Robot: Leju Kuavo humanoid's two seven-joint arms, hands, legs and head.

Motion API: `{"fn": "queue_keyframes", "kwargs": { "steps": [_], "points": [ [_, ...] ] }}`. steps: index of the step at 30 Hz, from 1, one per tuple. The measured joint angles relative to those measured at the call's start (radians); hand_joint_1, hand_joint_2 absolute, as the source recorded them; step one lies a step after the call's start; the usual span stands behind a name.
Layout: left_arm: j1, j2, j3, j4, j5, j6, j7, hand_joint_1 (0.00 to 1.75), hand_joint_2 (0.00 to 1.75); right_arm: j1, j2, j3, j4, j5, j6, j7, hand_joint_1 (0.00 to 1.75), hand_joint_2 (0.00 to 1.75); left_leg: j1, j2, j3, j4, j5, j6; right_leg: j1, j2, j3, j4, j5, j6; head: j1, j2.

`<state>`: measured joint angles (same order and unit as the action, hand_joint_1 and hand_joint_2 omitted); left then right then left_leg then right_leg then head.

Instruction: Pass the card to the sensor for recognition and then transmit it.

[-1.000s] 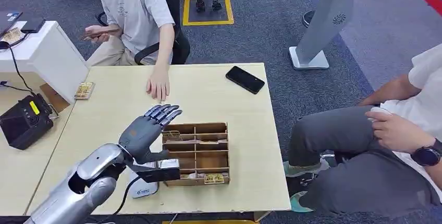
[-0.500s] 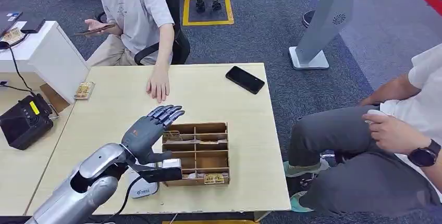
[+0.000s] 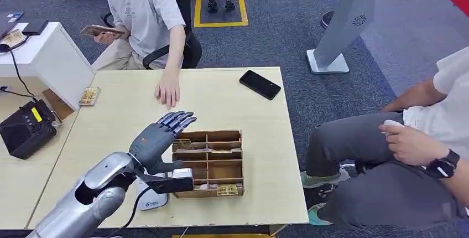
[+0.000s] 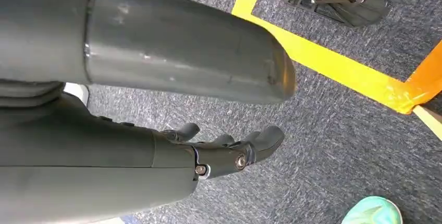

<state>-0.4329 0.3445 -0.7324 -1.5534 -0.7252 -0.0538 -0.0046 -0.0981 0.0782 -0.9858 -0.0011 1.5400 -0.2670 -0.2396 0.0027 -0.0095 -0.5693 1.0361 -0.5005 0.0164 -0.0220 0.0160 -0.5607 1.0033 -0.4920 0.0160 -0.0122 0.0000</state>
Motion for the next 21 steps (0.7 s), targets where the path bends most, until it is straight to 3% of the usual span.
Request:
{"fn": "queue_keyframes", "kwargs": {
  "steps": [21],
  "points": [
    [-0.004, 0.0, -0.006, 0.034, 0.002, -0.013, 0.015, 0.0, 1.75, -0.005, 0.0, 0.015, 0.0, 0.0, 0.001, 0.002, 0.0, 0.0, 0.0, 0.0, 0.0, 0.0, 0.0, 0.0, 0.0, 0.0, 0.0, 0.0, 0.0, 0.0, 0.0, 0.0]
  ]
}}
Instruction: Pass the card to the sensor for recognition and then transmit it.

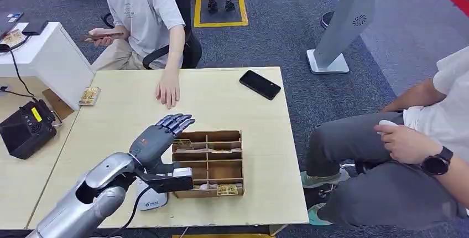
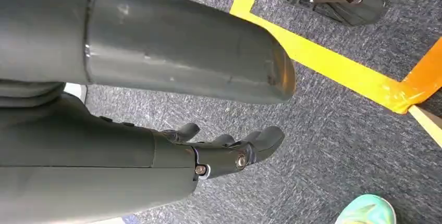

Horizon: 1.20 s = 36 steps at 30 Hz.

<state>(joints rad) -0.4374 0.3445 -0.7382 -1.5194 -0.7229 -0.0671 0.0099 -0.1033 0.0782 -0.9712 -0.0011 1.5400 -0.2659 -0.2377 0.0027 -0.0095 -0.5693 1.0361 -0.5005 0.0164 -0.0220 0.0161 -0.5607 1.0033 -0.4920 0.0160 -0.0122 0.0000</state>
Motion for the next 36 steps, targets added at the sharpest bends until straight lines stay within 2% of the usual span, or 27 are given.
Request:
{"fn": "queue_keyframes", "kwargs": {
  "steps": [18, 36],
  "points": [
    [-0.024, 0.0, -0.011, 0.045, 0.012, -0.034, 0.021, 0.0, 1.75, -0.007, 0.0, 0.014, 0.0, 0.0, 0.003, 0.006, 0.0, 0.0, 0.0, 0.0, 0.0, 0.0, 0.0, 0.0, 0.0, 0.0, 0.0, 0.0, 0.0, 0.0, 0.0, 0.0],
    [-0.027, 0.002, -0.011, 0.05, 0.026, -0.035, 0.022, 0.0, 1.75, -0.012, 0.0, 0.023, 0.0, 0.0, 0.005, 0.005, 0.0, 0.0, 0.0, 0.0, 0.0, 0.0, 0.0, 0.0, 0.0, 0.0, 0.0, 0.0, 0.0, 0.0, 0.0, 0.0]
  ]
}}
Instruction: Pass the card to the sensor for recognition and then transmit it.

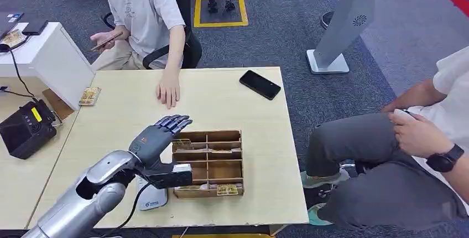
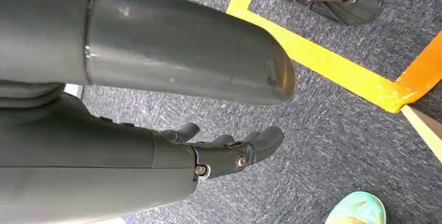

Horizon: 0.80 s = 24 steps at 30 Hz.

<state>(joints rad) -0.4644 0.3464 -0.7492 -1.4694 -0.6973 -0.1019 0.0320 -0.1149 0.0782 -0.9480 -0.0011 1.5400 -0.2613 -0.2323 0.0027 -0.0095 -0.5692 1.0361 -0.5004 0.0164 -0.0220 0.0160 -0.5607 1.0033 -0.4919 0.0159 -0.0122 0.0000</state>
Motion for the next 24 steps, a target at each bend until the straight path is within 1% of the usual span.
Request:
{"fn": "queue_keyframes", "kwargs": {
  "steps": [3, 7, 10, 13, 17, 24],
  "points": [
    [-0.001, 0.0, 0.0, 0.0, 0.055, -0.018, -0.011, 0.0, 1.75, 0.0, 0.0, 0.001, 0.0, 0.0, 0.0, 0.0, 0.0, 0.0, 0.0, 0.0, 0.0, 0.0, 0.0, 0.0, 0.0, 0.0, 0.0, 0.0, 0.0, 0.0, 0.0, 0.0],
    [-0.001, -0.002, 0.0, -0.005, 0.199, -0.065, -0.032, 0.0, 1.75, 0.0, 0.0, 0.002, 0.0, 0.0, 0.005, 0.0, 0.0, 0.0, 0.0, 0.0, 0.0, 0.0, 0.0, 0.0, 0.0, 0.0, 0.0, 0.0, 0.0, 0.0, 0.0, 0.0],
    [-0.001, -0.006, 0.0, -0.016, 0.251, -0.078, -0.032, 0.0, 1.75, -0.001, 0.0, 0.003, 0.0, 0.0, 0.008, 0.0, 0.0, 0.0, 0.0, 0.0, 0.0, 0.0, 0.0, 0.0, 0.0, 0.0, 0.0, 0.0, 0.0, 0.0, 0.0, 0.0],
    [-0.002, -0.007, 0.0, -0.022, 0.273, -0.087, -0.028, 0.0, 1.75, -0.001, 0.0, 0.004, 0.0, 0.0, 0.008, 0.0, 0.0, 0.0, 0.0, 0.0, 0.0, 0.0, 0.0, 0.0, 0.0, 0.0, 0.0, 0.0, 0.0, 0.0, 0.0, 0.0],
    [-0.004, -0.007, 0.0, -0.023, 0.272, -0.088, -0.011, 0.0, 1.75, -0.002, 0.0, 0.004, 0.0, 0.0, 0.007, 0.003, 0.0, 0.0, 0.0, 0.0, 0.0, 0.0, 0.0, 0.0, 0.0, 0.0, 0.0, 0.0, 0.0, 0.0, 0.0, 0.0],
    [-0.004, -0.007, 0.0, -0.023, 0.271, -0.088, -0.01, 0.0, 1.75, -0.002, 0.0, 0.005, 0.0, 0.0, 0.007, 0.003, 0.0, 0.0, 0.0, 0.0, 0.0, 0.0, 0.0, 0.0, 0.0, 0.0, 0.0, 0.0, 0.001, -0.001, 0.0, 0.0]
  ]
}}
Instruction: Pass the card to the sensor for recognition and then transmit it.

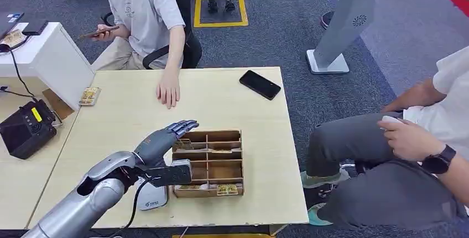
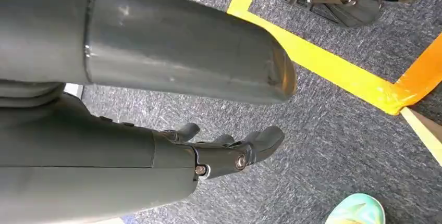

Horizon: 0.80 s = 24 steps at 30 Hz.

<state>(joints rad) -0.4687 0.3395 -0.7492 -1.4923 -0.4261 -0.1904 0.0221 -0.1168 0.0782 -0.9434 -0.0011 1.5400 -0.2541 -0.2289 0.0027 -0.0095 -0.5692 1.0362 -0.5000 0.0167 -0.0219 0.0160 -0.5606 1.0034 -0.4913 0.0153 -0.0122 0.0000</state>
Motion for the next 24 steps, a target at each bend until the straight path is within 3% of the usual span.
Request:
{"fn": "queue_keyframes", "kwargs": {
  "steps": [7, 13, 24],
  "points": [
    [-0.002, 0.0, 0.0, 0.0, -0.026, 0.008, 0.019, 0.0, 1.75, 0.0, 0.0, 0.0, 0.0, 0.0, 0.0, 0.0, 0.0, 0.0, 0.0, 0.0, 0.0, 0.0, 0.0, 0.0, 0.0, 0.0, 0.0, 0.0, 0.0, 0.0, 0.0, 0.0],
    [-0.001, 0.0, 0.0, 0.002, -0.106, 0.066, 0.044, 0.0, 1.75, 0.0, 0.0, 0.0, 0.0, 0.0, -0.003, -0.001, 0.0, 0.0, 0.0, 0.0, 0.0, 0.0, 0.0, 0.0, 0.0, 0.0, 0.0, 0.0, 0.0, 0.0, 0.0, 0.0],
    [-0.001, 0.0, 0.0, 0.013, -0.14, 0.073, 0.047, 0.0, 1.75, 0.0, 0.0, 0.001, 0.0, 0.0, -0.009, -0.002, 0.0, 0.0, 0.0, 0.0, 0.0, 0.0, 0.0, 0.0, 0.0, 0.0, 0.0, 0.0, 0.0, 0.0, 0.0, 0.0]
  ]
}}
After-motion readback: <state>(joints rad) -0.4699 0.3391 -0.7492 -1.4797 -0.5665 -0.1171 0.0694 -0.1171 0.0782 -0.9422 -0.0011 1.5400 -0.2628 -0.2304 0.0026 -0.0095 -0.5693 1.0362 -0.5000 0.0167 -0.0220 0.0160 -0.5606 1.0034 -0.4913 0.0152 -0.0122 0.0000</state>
